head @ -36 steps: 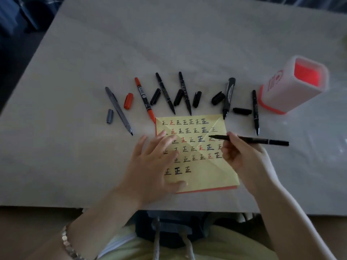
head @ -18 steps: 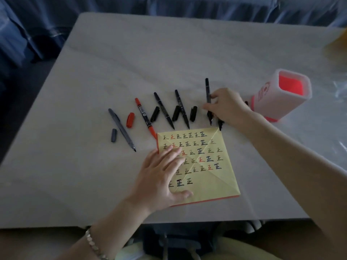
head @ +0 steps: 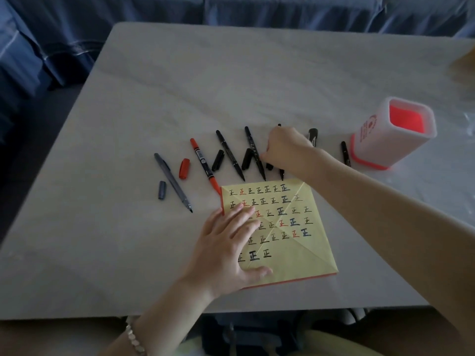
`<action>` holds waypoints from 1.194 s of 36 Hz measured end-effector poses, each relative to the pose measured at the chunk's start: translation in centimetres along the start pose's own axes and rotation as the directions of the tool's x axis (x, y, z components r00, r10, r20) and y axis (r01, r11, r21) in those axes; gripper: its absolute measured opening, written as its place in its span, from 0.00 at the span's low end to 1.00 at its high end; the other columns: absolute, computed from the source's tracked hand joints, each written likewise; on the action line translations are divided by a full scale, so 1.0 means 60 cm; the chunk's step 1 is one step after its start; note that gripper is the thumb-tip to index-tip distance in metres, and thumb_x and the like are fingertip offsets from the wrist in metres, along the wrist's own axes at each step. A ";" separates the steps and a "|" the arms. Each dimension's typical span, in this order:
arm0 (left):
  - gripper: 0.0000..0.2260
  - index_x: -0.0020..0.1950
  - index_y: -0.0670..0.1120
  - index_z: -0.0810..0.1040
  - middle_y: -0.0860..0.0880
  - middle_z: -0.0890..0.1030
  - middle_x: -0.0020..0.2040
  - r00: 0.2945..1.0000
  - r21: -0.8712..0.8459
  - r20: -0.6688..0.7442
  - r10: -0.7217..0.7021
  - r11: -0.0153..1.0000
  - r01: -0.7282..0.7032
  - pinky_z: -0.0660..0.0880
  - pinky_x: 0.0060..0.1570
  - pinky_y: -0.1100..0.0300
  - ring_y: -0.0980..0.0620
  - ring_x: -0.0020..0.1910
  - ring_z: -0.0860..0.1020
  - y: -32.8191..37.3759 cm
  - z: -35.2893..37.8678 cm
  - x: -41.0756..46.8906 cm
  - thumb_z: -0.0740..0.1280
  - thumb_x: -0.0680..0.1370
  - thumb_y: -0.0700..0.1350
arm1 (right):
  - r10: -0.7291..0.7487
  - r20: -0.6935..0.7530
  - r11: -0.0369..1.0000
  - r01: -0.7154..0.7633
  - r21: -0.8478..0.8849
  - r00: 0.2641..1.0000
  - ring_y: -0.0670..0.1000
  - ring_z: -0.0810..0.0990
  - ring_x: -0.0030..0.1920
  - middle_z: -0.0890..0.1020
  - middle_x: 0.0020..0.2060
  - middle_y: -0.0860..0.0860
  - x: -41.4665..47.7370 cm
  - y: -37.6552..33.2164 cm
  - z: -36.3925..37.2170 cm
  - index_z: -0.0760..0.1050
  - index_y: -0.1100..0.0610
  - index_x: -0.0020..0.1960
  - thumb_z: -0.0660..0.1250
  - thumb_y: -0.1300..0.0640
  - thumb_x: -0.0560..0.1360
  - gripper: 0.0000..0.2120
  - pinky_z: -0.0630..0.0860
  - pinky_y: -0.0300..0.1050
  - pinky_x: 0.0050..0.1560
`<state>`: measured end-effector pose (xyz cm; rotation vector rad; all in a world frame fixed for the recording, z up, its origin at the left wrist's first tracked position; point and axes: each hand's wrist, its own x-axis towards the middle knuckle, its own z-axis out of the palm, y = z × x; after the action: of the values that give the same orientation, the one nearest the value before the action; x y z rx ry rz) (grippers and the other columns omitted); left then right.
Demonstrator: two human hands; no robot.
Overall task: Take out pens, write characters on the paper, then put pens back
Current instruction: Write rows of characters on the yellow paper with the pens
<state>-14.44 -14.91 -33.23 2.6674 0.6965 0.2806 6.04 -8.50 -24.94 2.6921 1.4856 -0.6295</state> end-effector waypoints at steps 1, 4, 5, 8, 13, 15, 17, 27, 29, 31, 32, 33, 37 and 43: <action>0.35 0.66 0.49 0.70 0.50 0.67 0.71 1.000 -0.001 0.001 -0.001 1.000 0.001 0.53 0.70 0.49 0.51 0.72 0.60 0.000 0.000 0.000 0.59 0.68 0.70 | 0.021 0.022 1.000 -0.021 -0.015 1.000 0.51 0.67 0.30 0.67 0.30 0.52 0.002 -0.004 0.002 0.63 0.59 0.31 0.59 0.63 0.75 0.14 0.64 0.39 0.27; 0.35 0.66 0.48 0.70 0.50 0.67 0.71 1.000 -0.002 -0.003 0.002 1.000 -0.002 0.53 0.69 0.49 0.51 0.72 0.61 0.000 -0.001 -0.001 0.58 0.69 0.70 | 0.016 0.027 1.000 -0.016 -0.011 1.000 0.55 0.69 0.38 0.64 0.28 0.52 0.008 -0.006 0.008 0.59 0.58 0.30 0.59 0.65 0.73 0.15 0.61 0.39 0.25; 0.35 0.66 0.48 0.70 0.50 0.68 0.71 1.000 -0.001 -0.007 0.004 1.000 -0.004 0.53 0.69 0.49 0.51 0.72 0.61 0.001 -0.001 0.000 0.59 0.68 0.70 | 0.011 0.020 1.000 -0.011 0.003 1.000 0.55 0.70 0.39 0.64 0.28 0.52 0.008 -0.006 0.009 0.60 0.58 0.30 0.60 0.64 0.73 0.15 0.61 0.39 0.25; 0.35 0.65 0.48 0.71 0.49 0.69 0.70 1.000 0.002 -0.013 0.004 1.000 -0.004 0.52 0.70 0.50 0.51 0.71 0.62 0.001 -0.002 0.001 0.58 0.68 0.70 | 0.021 0.029 0.998 -0.023 0.051 0.999 0.52 0.69 0.31 0.66 0.29 0.52 0.010 -0.009 0.015 0.61 0.58 0.30 0.62 0.59 0.74 0.16 0.60 0.39 0.25; 0.35 0.65 0.48 0.70 0.50 0.68 0.70 1.000 -0.011 -0.019 0.002 1.000 -0.002 0.53 0.69 0.49 0.52 0.71 0.61 0.000 0.000 0.000 0.59 0.68 0.71 | 0.049 0.035 0.994 -0.052 0.094 0.998 0.49 0.66 0.27 0.68 0.28 0.53 0.011 -0.011 0.023 0.63 0.59 0.30 0.63 0.58 0.73 0.15 0.58 0.37 0.24; 0.35 0.66 0.49 0.70 0.50 0.68 0.70 1.000 -0.005 -0.017 0.001 1.000 -0.001 0.53 0.69 0.49 0.52 0.71 0.60 0.000 0.001 0.000 0.59 0.68 0.71 | 0.046 0.027 0.993 -0.049 0.112 0.999 0.49 0.66 0.27 0.68 0.27 0.53 0.010 -0.009 0.023 0.63 0.60 0.29 0.63 0.59 0.72 0.15 0.58 0.37 0.24; 0.35 0.66 0.49 0.70 0.51 0.68 0.70 1.000 -0.002 -0.014 -0.003 1.000 0.003 0.54 0.69 0.48 0.52 0.72 0.60 -0.001 0.002 0.000 0.59 0.68 0.72 | 0.037 0.021 0.988 -0.040 0.147 0.999 0.49 0.66 0.26 0.68 0.26 0.52 0.009 -0.006 0.023 0.63 0.60 0.28 0.63 0.60 0.71 0.14 0.59 0.37 0.24; 0.36 0.66 0.49 0.70 0.51 0.67 0.71 1.000 0.008 0.000 -0.013 1.000 0.013 0.53 0.69 0.49 0.52 0.72 0.60 0.000 -0.001 0.001 0.59 0.67 0.72 | -0.013 0.021 0.986 0.009 0.165 1.000 0.50 0.68 0.27 0.70 0.22 0.51 0.014 -0.013 0.034 0.65 0.59 0.28 0.68 0.51 0.72 0.20 0.60 0.38 0.22; 0.36 0.66 0.49 0.70 0.51 0.67 0.71 1.000 0.008 0.001 -0.013 1.000 0.013 0.53 0.69 0.49 0.52 0.72 0.60 0.001 -0.001 0.001 0.59 0.67 0.72 | 0.011 0.048 0.982 -0.020 0.188 0.999 0.47 0.68 0.24 0.69 0.11 0.46 0.012 -0.012 0.032 0.68 0.58 0.28 0.68 0.52 0.72 0.18 0.62 0.35 0.15; 0.35 0.66 0.49 0.70 0.51 0.67 0.71 1.000 0.005 0.000 -0.013 1.000 0.013 0.53 0.68 0.48 0.52 0.72 0.60 0.001 -0.001 0.000 0.59 0.67 0.72 | 0.028 0.058 0.979 -0.039 0.198 0.998 0.45 0.67 0.22 0.63 0.06 0.44 0.007 -0.010 0.032 0.70 0.57 0.27 0.68 0.54 0.72 0.17 0.57 0.31 0.11; 0.35 0.66 0.49 0.71 0.50 0.67 0.71 1.000 0.002 -0.001 -0.013 1.000 0.013 0.54 0.68 0.48 0.52 0.72 0.60 0.002 -0.002 0.001 0.58 0.68 0.72 | 0.030 0.050 0.980 -0.039 0.193 0.998 0.45 0.67 0.21 0.63 0.06 0.45 0.006 -0.009 0.033 0.70 0.57 0.26 0.68 0.54 0.71 0.17 0.56 0.31 0.10; 0.35 0.66 0.49 0.70 0.50 0.67 0.71 1.000 -0.001 -0.002 -0.013 1.000 0.013 0.54 0.68 0.48 0.52 0.72 0.60 0.002 -0.002 0.000 0.58 0.68 0.72 | 0.030 0.041 0.983 -0.037 0.182 0.999 0.46 0.66 0.22 0.64 0.07 0.46 0.004 -0.008 0.034 0.69 0.58 0.26 0.68 0.55 0.71 0.17 0.56 0.31 0.10; 0.35 0.66 0.50 0.70 0.50 0.67 0.71 1.000 0.010 0.006 -0.013 1.000 0.013 0.53 0.68 0.48 0.53 0.72 0.60 0.002 -0.004 0.000 0.57 0.68 0.72 | 0.001 -0.041 0.971 0.009 0.239 0.999 0.49 0.66 0.24 0.68 0.22 0.51 -0.015 0.000 0.024 0.72 0.64 0.31 0.67 0.53 0.70 0.16 0.61 0.35 0.18; 0.35 0.66 0.49 0.69 0.50 0.67 0.71 1.000 0.015 0.024 -0.019 1.000 0.019 0.54 0.67 0.47 0.52 0.72 0.60 0.002 -0.004 0.000 0.57 0.68 0.72 | 0.036 -0.246 0.629 0.170 0.759 0.969 0.45 0.65 0.20 0.71 0.20 0.48 -0.116 0.039 0.002 0.69 0.56 0.29 0.64 0.61 0.68 0.10 0.63 0.36 0.24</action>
<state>-14.42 -14.96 -32.98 2.6718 0.7185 0.2393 4.61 -15.48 -23.08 3.4603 1.6510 -1.2511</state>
